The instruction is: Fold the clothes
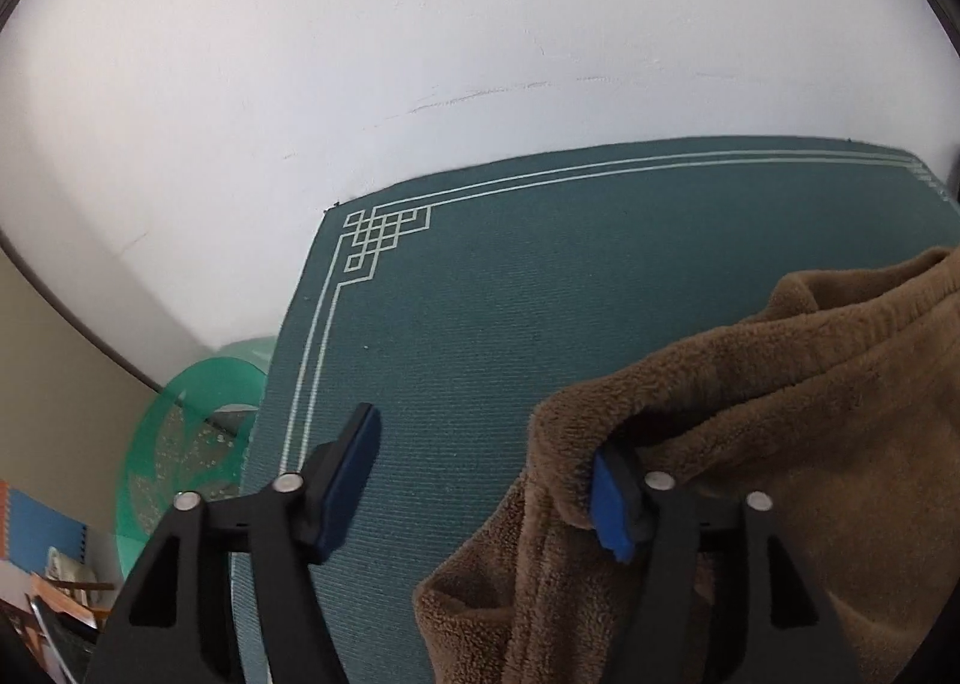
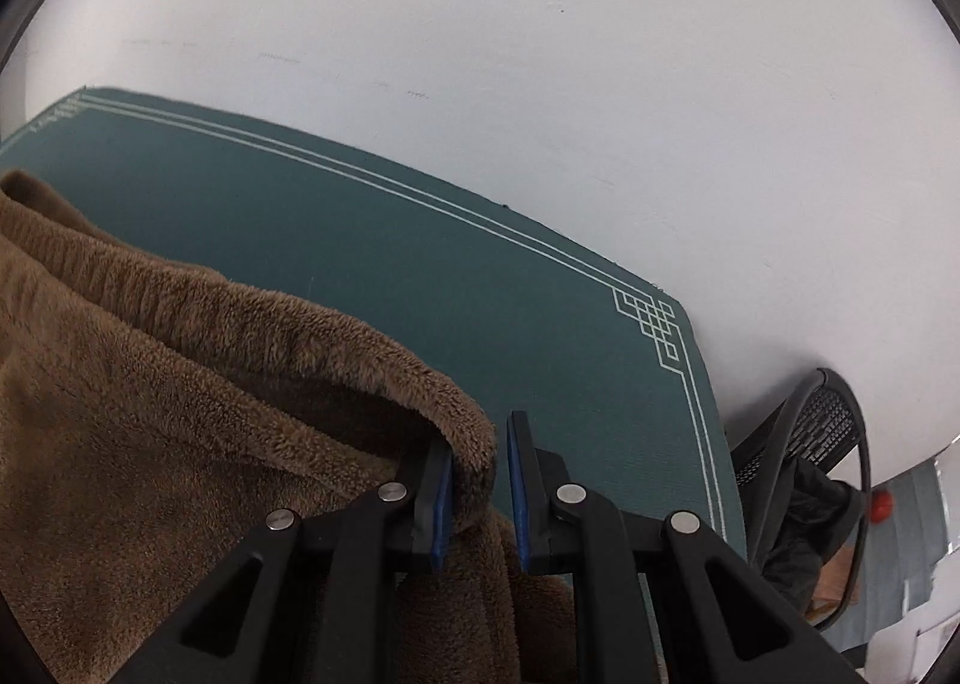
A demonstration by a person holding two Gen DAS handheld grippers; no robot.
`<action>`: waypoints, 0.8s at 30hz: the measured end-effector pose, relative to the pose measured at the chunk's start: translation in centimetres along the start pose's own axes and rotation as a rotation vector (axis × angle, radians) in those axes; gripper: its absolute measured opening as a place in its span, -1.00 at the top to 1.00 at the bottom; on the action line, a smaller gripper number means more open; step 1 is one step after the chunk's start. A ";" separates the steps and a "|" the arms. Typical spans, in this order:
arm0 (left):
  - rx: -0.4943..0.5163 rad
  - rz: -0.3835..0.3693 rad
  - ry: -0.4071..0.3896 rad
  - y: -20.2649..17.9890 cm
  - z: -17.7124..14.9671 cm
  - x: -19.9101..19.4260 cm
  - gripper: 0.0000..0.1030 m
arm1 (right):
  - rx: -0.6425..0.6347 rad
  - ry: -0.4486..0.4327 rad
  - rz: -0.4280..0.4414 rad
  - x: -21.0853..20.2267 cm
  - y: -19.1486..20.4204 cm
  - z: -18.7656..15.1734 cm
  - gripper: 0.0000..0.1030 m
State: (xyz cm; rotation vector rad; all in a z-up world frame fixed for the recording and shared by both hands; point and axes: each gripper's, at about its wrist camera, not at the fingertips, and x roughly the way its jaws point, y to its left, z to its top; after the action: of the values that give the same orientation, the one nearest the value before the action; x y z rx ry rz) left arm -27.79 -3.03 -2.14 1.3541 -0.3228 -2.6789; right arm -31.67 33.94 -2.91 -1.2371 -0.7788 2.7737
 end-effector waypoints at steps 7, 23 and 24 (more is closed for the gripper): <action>-0.163 -0.348 0.098 4.3 0.8 -1.3 -0.58 | 0.024 0.037 0.062 -0.8 -1.6 0.4 0.51; -0.146 -0.422 0.059 6.2 -1.0 -2.4 -0.62 | 0.085 -0.118 0.261 -6.9 -4.4 -2.1 -0.47; -0.118 -0.423 0.055 5.7 -0.8 -2.2 -0.62 | 0.052 -0.117 0.255 -6.9 -3.9 -2.0 -0.47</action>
State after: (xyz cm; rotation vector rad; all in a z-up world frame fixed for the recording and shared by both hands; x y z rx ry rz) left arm -25.80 -8.25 0.54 1.6076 0.1448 -2.9189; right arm -26.25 36.83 2.48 -1.2558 -0.5861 3.0711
